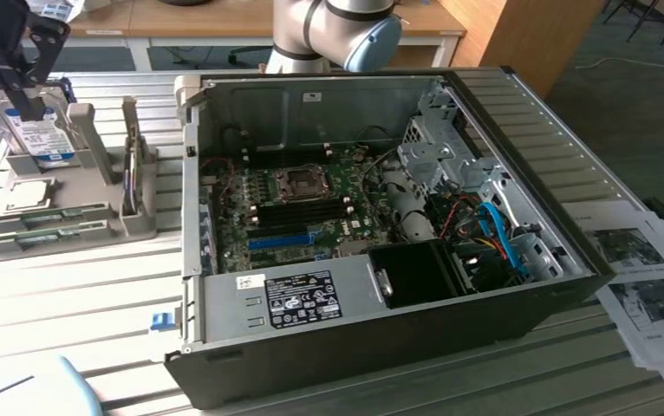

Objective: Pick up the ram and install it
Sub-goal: 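Reach for the ram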

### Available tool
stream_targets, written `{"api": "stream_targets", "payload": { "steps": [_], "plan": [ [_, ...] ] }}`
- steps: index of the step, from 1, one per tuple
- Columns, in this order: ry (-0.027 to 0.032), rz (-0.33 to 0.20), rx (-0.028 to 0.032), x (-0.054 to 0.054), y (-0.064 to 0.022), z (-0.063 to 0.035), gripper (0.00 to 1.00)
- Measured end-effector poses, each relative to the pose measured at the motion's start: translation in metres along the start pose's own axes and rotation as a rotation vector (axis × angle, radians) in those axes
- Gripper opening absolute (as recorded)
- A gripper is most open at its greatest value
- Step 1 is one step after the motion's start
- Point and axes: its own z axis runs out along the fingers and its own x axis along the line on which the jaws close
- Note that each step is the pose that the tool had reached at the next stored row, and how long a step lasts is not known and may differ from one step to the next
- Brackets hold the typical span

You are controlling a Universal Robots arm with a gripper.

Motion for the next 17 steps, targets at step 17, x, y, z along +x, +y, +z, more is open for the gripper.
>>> {"api": "stream_targets", "payload": {
  "steps": [17],
  "plan": [
    [0.0005,0.0,0.0001,0.037,-0.0028,-0.0005,0.09]
  ]
}}
